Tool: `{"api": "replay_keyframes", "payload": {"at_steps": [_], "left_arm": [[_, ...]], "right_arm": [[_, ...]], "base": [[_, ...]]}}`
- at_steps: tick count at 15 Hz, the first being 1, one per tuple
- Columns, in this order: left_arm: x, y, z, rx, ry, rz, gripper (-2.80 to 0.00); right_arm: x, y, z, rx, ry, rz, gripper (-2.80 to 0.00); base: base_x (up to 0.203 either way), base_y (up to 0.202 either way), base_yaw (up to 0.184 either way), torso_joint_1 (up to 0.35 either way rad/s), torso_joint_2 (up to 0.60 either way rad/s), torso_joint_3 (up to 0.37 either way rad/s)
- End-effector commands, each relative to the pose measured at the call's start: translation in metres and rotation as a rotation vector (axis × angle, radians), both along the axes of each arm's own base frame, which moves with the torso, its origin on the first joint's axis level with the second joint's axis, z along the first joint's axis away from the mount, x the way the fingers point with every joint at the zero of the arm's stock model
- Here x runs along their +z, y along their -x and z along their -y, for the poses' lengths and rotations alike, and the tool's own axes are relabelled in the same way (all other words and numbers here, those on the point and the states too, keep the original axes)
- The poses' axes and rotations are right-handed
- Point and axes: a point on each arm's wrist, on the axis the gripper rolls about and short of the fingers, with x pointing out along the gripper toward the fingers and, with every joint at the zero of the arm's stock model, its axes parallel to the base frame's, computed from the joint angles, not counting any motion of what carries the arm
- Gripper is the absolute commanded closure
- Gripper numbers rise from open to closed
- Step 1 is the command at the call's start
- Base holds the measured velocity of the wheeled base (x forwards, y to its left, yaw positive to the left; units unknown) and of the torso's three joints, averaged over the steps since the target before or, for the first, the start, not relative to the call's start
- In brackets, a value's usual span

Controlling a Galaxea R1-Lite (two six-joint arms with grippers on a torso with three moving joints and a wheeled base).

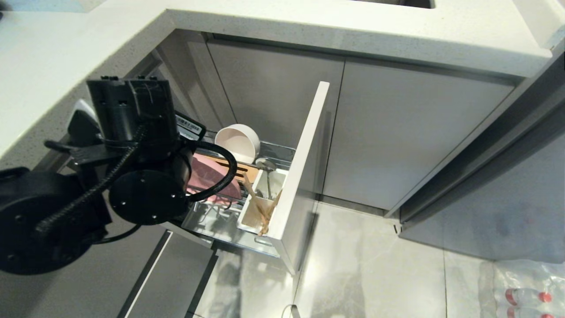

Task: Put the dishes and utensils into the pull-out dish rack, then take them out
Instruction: Pick up the plate and place it in the cupboard, then take the plate out of the cupboard

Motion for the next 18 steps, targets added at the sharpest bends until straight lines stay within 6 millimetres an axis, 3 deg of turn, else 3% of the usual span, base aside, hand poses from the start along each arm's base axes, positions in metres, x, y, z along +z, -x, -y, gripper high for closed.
{"api": "replay_keyframes", "payload": {"at_steps": [1,6,10,12,14,15,18], "left_arm": [[0.024,0.019,-0.008,-0.019,0.027,0.035,0.00],[0.076,0.059,-0.031,-0.067,-0.111,-0.036,0.00],[0.122,0.103,-0.081,-0.060,-0.371,-0.106,0.00],[0.134,0.116,-0.109,-0.011,-0.434,-0.100,0.00],[0.146,0.152,-0.144,-0.027,-0.530,-0.031,0.00],[0.148,0.179,-0.158,-0.077,-0.581,0.031,0.00],[0.125,0.262,-0.170,-0.204,-0.703,0.108,0.00]], "right_arm": [[0.000,0.000,0.000,0.000,0.000,-0.002,0.00],[0.000,0.000,0.000,0.000,0.000,-0.002,0.00],[0.000,0.000,0.000,0.000,0.000,-0.002,0.00],[0.000,0.000,0.000,0.000,0.000,-0.002,0.00],[0.000,0.000,0.000,0.000,0.000,-0.002,0.00],[0.000,0.000,0.000,0.000,0.000,-0.002,0.00],[0.000,0.000,0.000,0.000,0.000,-0.002,0.00]], "base": [[0.000,0.000,0.000,0.000,0.00,0.000],[0.000,0.000,0.000,0.000,0.00,0.000],[0.000,0.000,0.000,0.000,0.00,0.000],[0.000,0.000,0.000,0.000,0.00,0.000],[0.000,0.000,0.000,0.000,0.00,0.000],[0.000,0.000,0.000,0.000,0.00,0.000],[0.000,0.000,0.000,0.000,0.00,0.000]]}}
